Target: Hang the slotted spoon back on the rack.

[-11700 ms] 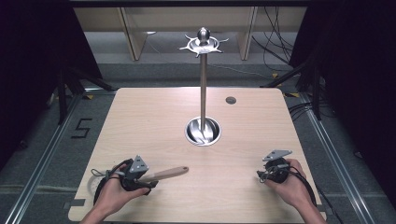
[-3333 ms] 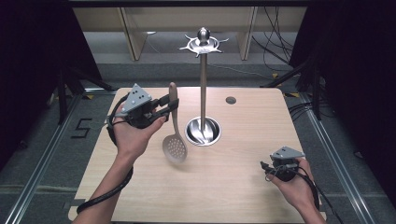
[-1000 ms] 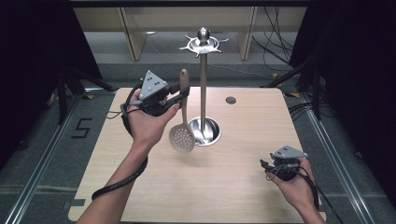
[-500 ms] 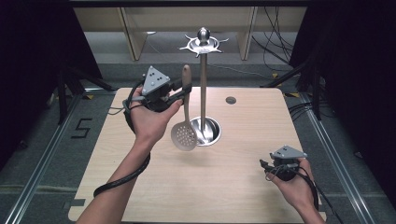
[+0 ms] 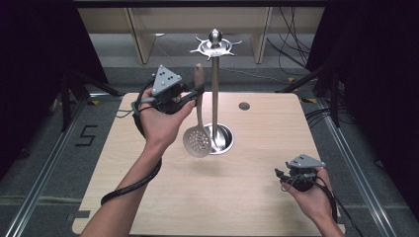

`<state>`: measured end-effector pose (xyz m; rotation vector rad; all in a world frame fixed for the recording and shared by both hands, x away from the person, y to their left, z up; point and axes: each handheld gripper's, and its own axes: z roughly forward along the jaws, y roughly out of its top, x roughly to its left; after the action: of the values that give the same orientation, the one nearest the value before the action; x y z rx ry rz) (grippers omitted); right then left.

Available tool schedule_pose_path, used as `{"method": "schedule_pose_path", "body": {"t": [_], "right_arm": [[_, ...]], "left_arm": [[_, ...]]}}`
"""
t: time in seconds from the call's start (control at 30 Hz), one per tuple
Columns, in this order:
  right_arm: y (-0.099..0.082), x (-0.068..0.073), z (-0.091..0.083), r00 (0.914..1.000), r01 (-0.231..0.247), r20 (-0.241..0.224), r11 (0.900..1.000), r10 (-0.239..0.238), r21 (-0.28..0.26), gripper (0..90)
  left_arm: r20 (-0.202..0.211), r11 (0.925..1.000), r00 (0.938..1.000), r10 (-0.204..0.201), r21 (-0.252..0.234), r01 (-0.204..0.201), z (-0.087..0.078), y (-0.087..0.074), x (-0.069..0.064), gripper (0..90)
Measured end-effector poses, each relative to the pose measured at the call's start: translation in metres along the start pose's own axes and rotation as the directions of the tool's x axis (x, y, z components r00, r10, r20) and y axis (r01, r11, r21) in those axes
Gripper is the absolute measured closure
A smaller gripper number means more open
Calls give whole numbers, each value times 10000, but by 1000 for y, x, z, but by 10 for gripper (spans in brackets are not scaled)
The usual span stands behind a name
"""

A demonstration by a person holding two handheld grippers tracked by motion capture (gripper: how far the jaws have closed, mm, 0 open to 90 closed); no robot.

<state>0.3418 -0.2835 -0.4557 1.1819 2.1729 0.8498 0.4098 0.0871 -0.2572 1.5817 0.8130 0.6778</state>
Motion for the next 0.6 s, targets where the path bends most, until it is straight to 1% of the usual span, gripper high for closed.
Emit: {"method": "schedule_pose_path", "body": {"t": [0.13, 0.17, 0.2, 0.3, 0.37, 0.4, 0.6], "right_arm": [[0, 0, 0, 10000, -15, -25, 10000, 15, 19, 519], [-1, 1, 2, 9999, -86, -62, 9999, 85, -81, 519], [0, 1, 1, 10000, -46, 5, 10000, 46, -82, 519], [0, 1, 1, 10000, -34, 7, 10000, 34, -91, 519], [0, 0, 1, 10000, -32, -73, 10000, 32, 18, 519], [0, 0, 0, 10000, -22, -9, 10000, 22, 19, 519], [0, 0, 0, 10000, -16, -21, 10000, 16, 11, 519]], "left_arm": [[-78, 10000, 9999, -71, 5, 71, 1, 1, 0, 681], [-90, 10000, 9999, -82, 2, 82, 1, 1, 1, 681], [-101, 9999, 9999, -106, -1, 106, 2, 2, 0, 681], [-104, 9999, 9998, -152, -8, 152, 2, 2, 0, 681], [-94, 9999, 9999, -126, 10, 126, 2, 2, -1, 680], [-92, 9999, 9999, -109, 7, 109, 3, 3, -1, 681], [-36, 9999, 10000, -36, -128, 36, 4, 4, -4, 680]]}}
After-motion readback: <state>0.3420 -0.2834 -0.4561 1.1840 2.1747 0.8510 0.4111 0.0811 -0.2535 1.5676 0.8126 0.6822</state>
